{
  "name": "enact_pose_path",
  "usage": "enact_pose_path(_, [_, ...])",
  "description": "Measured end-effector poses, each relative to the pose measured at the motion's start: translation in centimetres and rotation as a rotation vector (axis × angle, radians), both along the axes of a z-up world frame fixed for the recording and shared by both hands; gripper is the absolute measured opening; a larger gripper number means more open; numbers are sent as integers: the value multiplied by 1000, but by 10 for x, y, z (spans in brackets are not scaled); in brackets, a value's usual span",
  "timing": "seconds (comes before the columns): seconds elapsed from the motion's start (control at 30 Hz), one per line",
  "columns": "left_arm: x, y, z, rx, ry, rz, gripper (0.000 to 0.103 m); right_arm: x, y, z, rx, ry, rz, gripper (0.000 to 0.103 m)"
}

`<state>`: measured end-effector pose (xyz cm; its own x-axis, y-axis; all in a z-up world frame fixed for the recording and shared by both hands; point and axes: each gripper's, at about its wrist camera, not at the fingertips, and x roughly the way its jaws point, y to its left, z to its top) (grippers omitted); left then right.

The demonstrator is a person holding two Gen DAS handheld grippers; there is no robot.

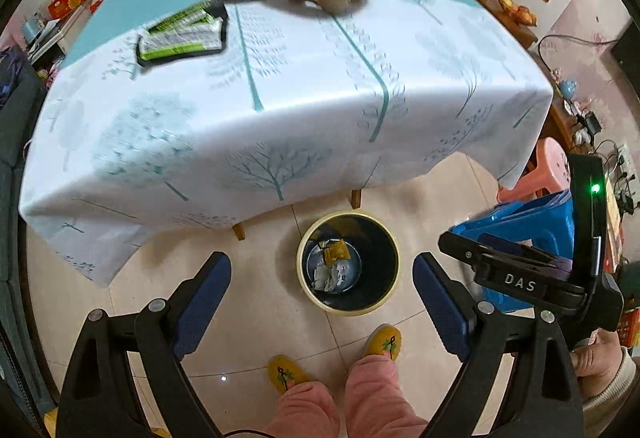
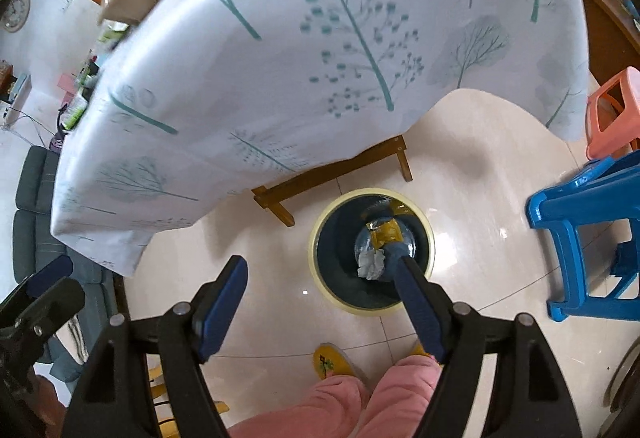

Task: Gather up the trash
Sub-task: 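Move both tools back toward the table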

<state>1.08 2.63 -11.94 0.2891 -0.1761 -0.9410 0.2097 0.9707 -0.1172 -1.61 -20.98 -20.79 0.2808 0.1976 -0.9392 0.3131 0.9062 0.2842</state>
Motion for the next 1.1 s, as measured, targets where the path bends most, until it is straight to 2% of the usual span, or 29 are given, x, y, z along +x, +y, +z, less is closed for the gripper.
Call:
enact_pose_path(0.2, [3,16,28,-16,-23,32,91,-5,2,35,7,-33,-15,76])
enact_pose_path(0.53, [6,41,106,-60,-141,9,91,-12,35,151,-75,-189,19,76])
enact_pose_path(0.7, [15,50,140,-101,-214,6,91,-9,51,190,-124,-258,32,76])
enact_pose_path(0.83, [24,51,153,-106,-241,-1,91,-2,58,208,-158,-276,39,76])
enact_pose_path(1.1, [59,37,154,-95,-210,22,91,23,54,224,-216,-284,78,76])
